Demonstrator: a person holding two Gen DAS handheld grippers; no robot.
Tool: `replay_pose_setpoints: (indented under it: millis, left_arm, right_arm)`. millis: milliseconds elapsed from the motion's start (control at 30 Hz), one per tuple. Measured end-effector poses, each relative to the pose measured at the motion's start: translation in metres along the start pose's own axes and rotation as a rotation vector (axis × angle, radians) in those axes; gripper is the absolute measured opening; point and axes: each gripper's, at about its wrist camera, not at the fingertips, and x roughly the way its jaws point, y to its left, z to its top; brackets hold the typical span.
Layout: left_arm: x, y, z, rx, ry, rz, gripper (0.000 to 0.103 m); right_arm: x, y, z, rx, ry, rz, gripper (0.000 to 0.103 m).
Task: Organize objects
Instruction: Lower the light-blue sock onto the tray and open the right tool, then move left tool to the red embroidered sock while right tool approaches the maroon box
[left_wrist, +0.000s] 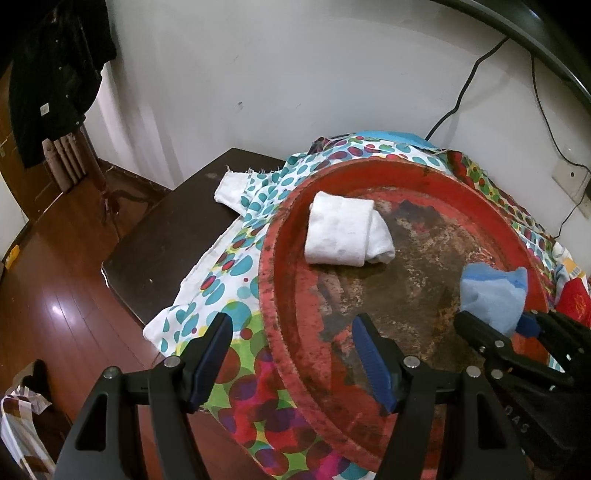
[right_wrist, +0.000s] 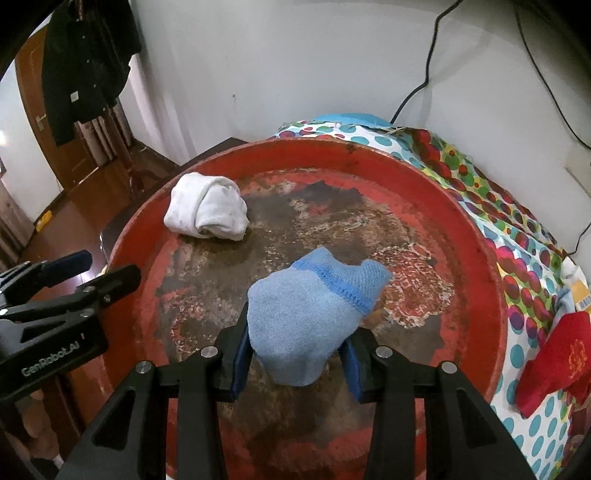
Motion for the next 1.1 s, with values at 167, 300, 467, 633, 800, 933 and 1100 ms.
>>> replay_pose_setpoints:
  millis: [167, 300, 467, 633, 800, 933, 1100]
  left_arm:
    - [0.000, 0.002, 0.001, -0.003, -0.001, -0.002, 0.069]
    - [0.000, 0.001, 0.001, 0.000, -0.001, -0.002, 0.069]
    - [-0.001, 0.003, 0.001, -0.005, 0.003, -0.003, 0.069]
    - [-0.002, 0.002, 0.001, -0.007, -0.005, -0.002, 0.069]
    - [-0.004, -0.004, 0.002, 0.021, -0.022, -0.019, 0.069]
    - [-0.010, -0.013, 0.001, 0.041, -0.042, -0.031, 0.069]
    - [-0.016, -0.031, -0.003, 0.092, -0.052, -0.034, 0.069]
  right_arm:
    - [0.008, 0.007, 0.004, -0.024, 0.009, -0.012, 0.041]
    - [0.012, 0.010, 0.009, -0.020, 0.015, -0.008, 0.041]
    - [0.007, 0.011, 0.011, -0.012, -0.011, -0.016, 0.063]
    - [-0.003, 0.007, 0.009, -0.004, -0.026, -0.025, 0.067]
    - [-0.024, -0.006, -0.001, 0.022, -0.055, -0.035, 0.071]
    - [-0.044, -0.027, -0.016, 0.065, -0.080, -0.047, 0.072]
    - [-0.073, -0.075, -0.047, 0.145, -0.098, -0.094, 0.073]
